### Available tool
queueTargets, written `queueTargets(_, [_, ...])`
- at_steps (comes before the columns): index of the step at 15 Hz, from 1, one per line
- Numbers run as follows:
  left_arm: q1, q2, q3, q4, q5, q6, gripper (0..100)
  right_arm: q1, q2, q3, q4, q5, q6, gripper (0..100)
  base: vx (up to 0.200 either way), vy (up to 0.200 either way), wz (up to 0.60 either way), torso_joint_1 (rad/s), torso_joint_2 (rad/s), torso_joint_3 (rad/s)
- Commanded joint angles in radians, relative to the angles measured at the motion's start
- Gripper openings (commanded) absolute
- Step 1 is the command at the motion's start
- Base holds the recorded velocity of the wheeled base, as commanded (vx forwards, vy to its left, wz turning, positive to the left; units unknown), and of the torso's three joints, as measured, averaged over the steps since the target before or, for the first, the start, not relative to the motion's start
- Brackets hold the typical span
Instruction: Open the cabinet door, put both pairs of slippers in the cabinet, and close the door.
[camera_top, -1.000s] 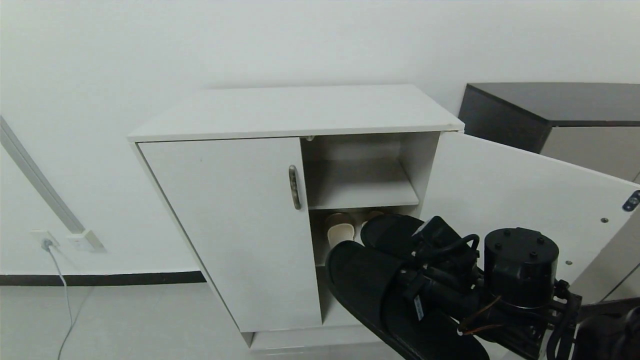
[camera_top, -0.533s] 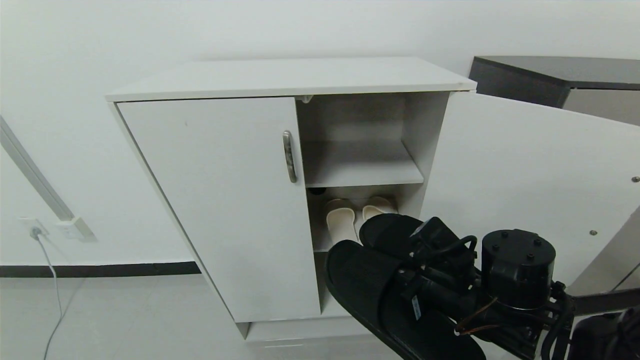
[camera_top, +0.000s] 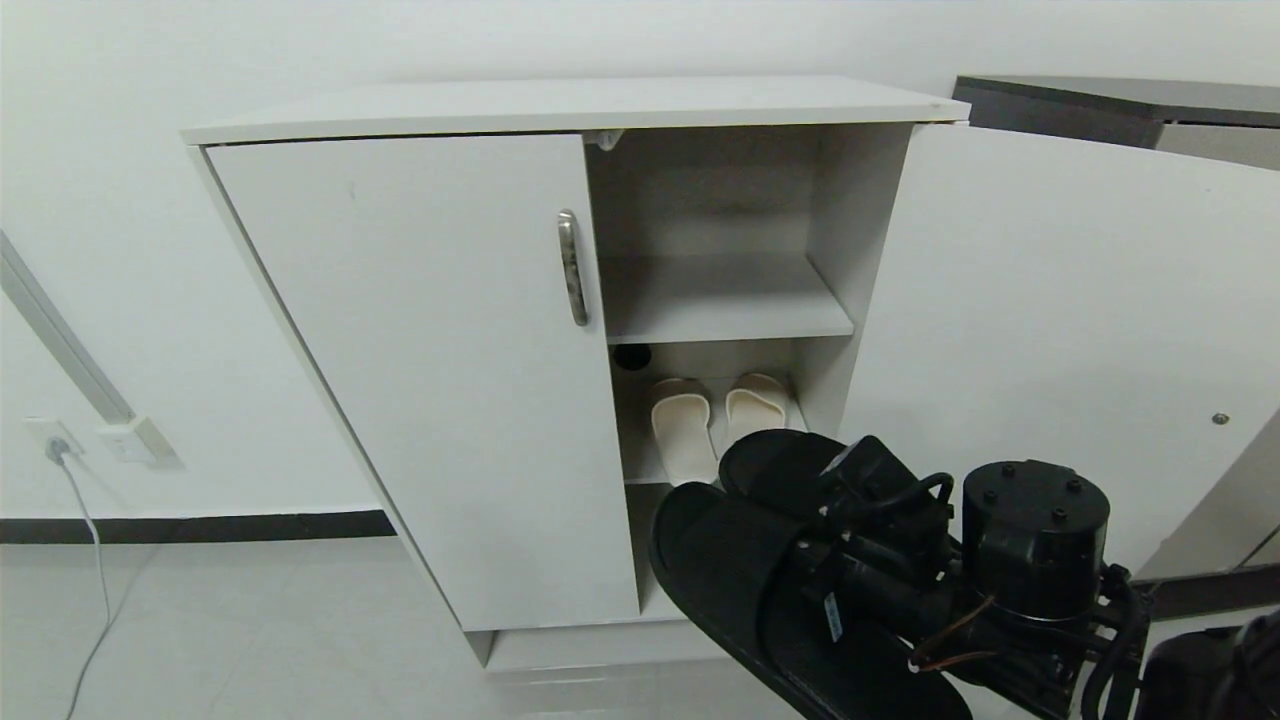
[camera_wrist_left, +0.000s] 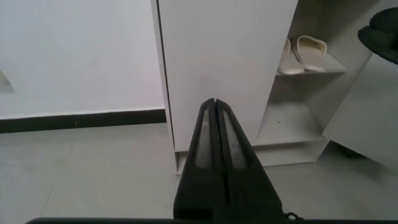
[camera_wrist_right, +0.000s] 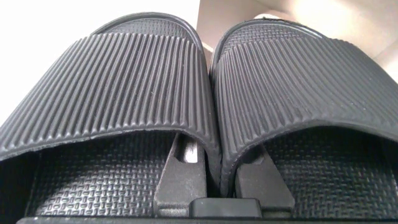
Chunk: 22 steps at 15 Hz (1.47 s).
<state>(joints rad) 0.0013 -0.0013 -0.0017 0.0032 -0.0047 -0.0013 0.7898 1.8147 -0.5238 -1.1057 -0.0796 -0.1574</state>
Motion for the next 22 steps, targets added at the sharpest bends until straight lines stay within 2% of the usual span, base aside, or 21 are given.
queueTargets(1, [0.000, 0.001, 0.000, 0.000, 0.000, 0.000, 0, 0.000, 0.002, 0.001, -0.006, 0.000, -0.001, 0, 0.000, 0.000, 0.00, 0.000, 0.00, 0.000])
queueTargets(5, [0.000, 0.001, 0.000, 0.000, 0.000, 0.000, 0, 0.000, 0.038, -0.016, -0.034, -0.028, -0.005, 0, 0.000, 0.000, 0.00, 0.000, 0.00, 0.000])
queueTargets(6, [0.000, 0.001, 0.000, 0.000, 0.000, 0.000, 0, 0.017, 0.066, -0.050, -0.049, -0.098, -0.001, 0, 0.000, 0.000, 0.00, 0.000, 0.00, 0.000])
queueTargets(8, [0.000, 0.001, 0.000, 0.000, 0.000, 0.000, 0, 0.088, 0.164, -0.191, -0.029, -0.321, 0.091, 0, 0.000, 0.000, 0.00, 0.000, 0.00, 0.000])
queueTargets(9, [0.000, 0.001, 0.000, 0.000, 0.000, 0.000, 0, 0.109, 0.190, -0.239, 0.001, -0.384, 0.125, 0, 0.000, 0.000, 0.00, 0.000, 0.00, 0.000])
queueTargets(10, [0.000, 0.001, 0.000, 0.000, 0.000, 0.000, 0, 0.144, 0.221, -0.324, 0.116, -0.490, 0.197, 0, 0.000, 0.000, 0.00, 0.000, 0.00, 0.000])
queueTargets(11, [0.000, 0.001, 0.000, 0.000, 0.000, 0.000, 0, 0.155, 0.221, -0.352, 0.168, -0.517, 0.230, 0, 0.000, 0.000, 0.00, 0.000, 0.00, 0.000])
queueTargets(12, [0.000, 0.001, 0.000, 0.000, 0.000, 0.000, 0, 0.163, 0.215, -0.429, 0.310, -0.609, 0.303, 0, 0.000, 0.000, 0.00, 0.000, 0.00, 0.000])
queueTargets(14, [0.000, 0.001, 0.000, 0.000, -0.001, 0.001, 0, 0.152, 0.206, -0.561, 0.449, -0.698, 0.371, 0, 0.000, 0.000, 0.00, 0.000, 0.00, 0.000])
queueTargets(16, [0.000, 0.001, 0.000, 0.000, -0.001, 0.000, 0, 0.137, 0.212, -0.673, 0.518, -0.784, 0.368, 0, 0.000, 0.000, 0.00, 0.000, 0.00, 0.000])
queueTargets(19, [0.000, 0.001, 0.000, 0.000, -0.001, 0.001, 0, 0.111, 0.213, -0.817, 0.623, -0.795, 0.345, 0, 0.000, 0.000, 0.00, 0.000, 0.00, 0.000])
queueTargets(22, [0.000, 0.001, 0.000, 0.000, -0.001, 0.001, 0, 0.095, 0.219, -0.869, 0.635, -0.793, 0.308, 0, 0.000, 0.000, 0.00, 0.000, 0.00, 0.000])
